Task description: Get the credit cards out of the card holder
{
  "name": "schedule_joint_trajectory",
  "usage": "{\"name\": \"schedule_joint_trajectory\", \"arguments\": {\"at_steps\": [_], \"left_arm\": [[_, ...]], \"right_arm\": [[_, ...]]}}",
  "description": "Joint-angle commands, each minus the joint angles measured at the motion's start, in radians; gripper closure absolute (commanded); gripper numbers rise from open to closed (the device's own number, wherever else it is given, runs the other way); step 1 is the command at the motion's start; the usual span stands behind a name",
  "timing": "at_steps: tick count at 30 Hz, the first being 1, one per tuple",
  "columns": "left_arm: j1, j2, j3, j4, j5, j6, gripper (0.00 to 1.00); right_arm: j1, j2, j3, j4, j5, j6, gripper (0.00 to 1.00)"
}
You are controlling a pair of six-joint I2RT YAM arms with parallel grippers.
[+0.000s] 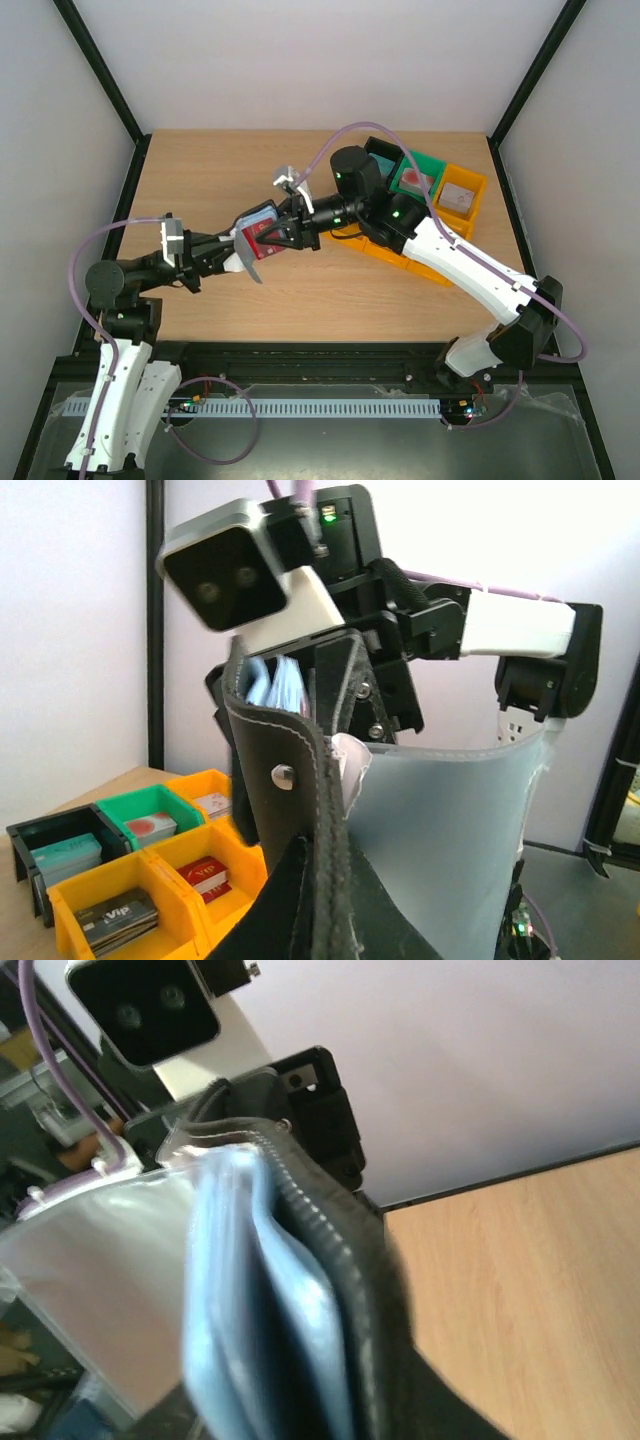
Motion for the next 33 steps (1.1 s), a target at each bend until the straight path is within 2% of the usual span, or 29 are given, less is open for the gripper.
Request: {"name": "schedule_joint_trajectory", "arguments": {"at_steps": [1, 2, 4, 5, 7, 8, 9, 11, 13, 15, 17, 19, 23, 27, 33], "left_arm": [[-0.004, 0.0, 0.019, 0.01, -0.039, 0.009, 0.98], [-0.004, -0.001, 0.02, -0.007, -0.058, 0.01, 0.98], [-0.004, -0.003, 0.024, -0.093, -0.137, 0.027, 0.98], [-0.003, -0.005, 0.03, -0.158, -0.206, 0.042, 0.88], [0.002, -0.01, 0.036, -0.279, -0.41, 0.066, 0.46], [0.011, -0.012, 0.036, -0.334, -0.499, 0.076, 0.34], [0.022, -0.014, 0.035, -0.376, -0.576, 0.08, 0.28], [0.048, -0.021, 0.03, -0.435, -0.686, 0.086, 0.28], [0.062, -0.032, 0.024, -0.451, -0.706, 0.107, 0.29], [0.064, -0.041, 0.02, -0.435, -0.658, 0.126, 0.33], [0.064, -0.041, 0.011, -0.41, -0.586, 0.117, 0.41], [0.06, -0.038, 0.0, -0.372, -0.5, 0.079, 0.52], [0.008, -0.021, -0.024, -0.299, -0.391, -0.009, 0.66], [-0.048, 0.011, -0.013, -0.33, -0.371, 0.023, 0.7], [-0.061, 0.086, -0.05, -0.384, -0.451, -0.078, 0.77]], "right_arm": [[-0.004, 0.013, 0.047, -0.011, 0.0, 0.025, 0.91], [-0.004, 0.012, 0.051, -0.018, 0.013, 0.027, 0.97], [-0.004, 0.0, 0.051, -0.023, 0.063, 0.031, 0.98], [-0.004, -0.009, 0.048, -0.024, 0.106, 0.031, 0.98], [-0.004, -0.031, 0.037, -0.032, 0.251, 0.033, 0.98], [-0.004, -0.041, 0.029, -0.039, 0.359, 0.038, 0.98], [-0.004, -0.048, 0.02, -0.052, 0.492, 0.052, 0.99], [-0.005, -0.033, 0.027, -0.12, 0.801, 0.1, 0.98], [-0.003, 0.033, 0.124, -0.263, 1.07, 0.163, 0.98], [0.011, 0.125, 0.242, -0.427, 1.248, 0.21, 0.98], [0.044, 0.21, 0.334, -0.532, 1.352, 0.229, 0.98], [0.088, 0.266, 0.39, -0.558, 1.345, 0.217, 0.98], [0.124, 0.282, 0.383, -0.422, 1.048, 0.193, 0.98], [0.126, 0.271, 0.346, -0.291, 0.883, 0.228, 0.98], [0.124, 0.247, 0.309, -0.17, 0.662, 0.22, 0.98]]}}
